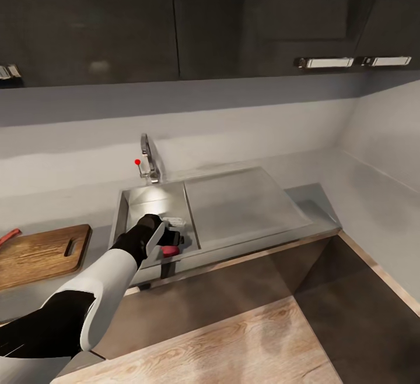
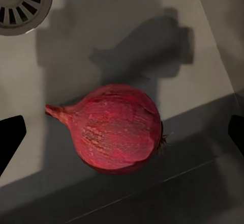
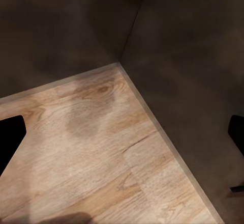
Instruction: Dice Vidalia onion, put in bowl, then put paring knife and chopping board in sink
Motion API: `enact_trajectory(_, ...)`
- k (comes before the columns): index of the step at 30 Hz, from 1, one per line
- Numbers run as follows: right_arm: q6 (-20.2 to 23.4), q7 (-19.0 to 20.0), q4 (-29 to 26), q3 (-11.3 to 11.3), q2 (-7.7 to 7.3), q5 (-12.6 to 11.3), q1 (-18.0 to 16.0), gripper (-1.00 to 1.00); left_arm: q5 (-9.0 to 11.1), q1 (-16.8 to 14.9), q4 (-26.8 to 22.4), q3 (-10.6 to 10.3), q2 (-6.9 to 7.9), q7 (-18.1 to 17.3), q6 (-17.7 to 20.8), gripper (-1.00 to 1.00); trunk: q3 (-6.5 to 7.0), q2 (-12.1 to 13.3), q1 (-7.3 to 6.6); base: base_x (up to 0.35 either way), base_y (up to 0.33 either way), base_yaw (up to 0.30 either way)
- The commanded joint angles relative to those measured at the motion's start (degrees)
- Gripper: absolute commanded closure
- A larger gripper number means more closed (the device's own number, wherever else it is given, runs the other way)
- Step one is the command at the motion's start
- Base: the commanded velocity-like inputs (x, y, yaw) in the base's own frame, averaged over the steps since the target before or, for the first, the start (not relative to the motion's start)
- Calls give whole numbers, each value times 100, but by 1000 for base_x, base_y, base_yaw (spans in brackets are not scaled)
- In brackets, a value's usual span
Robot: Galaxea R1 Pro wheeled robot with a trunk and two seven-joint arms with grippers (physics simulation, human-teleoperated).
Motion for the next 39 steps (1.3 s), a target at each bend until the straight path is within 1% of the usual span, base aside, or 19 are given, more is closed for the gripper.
enact_trajectory(1, -6, -40, 1, -28, 2, 61, -4, -100, 22, -4, -6, -31, 4, 13, 26, -100, -12, -11, 3, 0, 0, 0)
enact_trajectory(39, -6, -40, 9, -28, 2, 61, -4, -100, 29, -4, 73, -31, 4, 13, 17, -100, -169, -11, 3, 10, 0, 0)
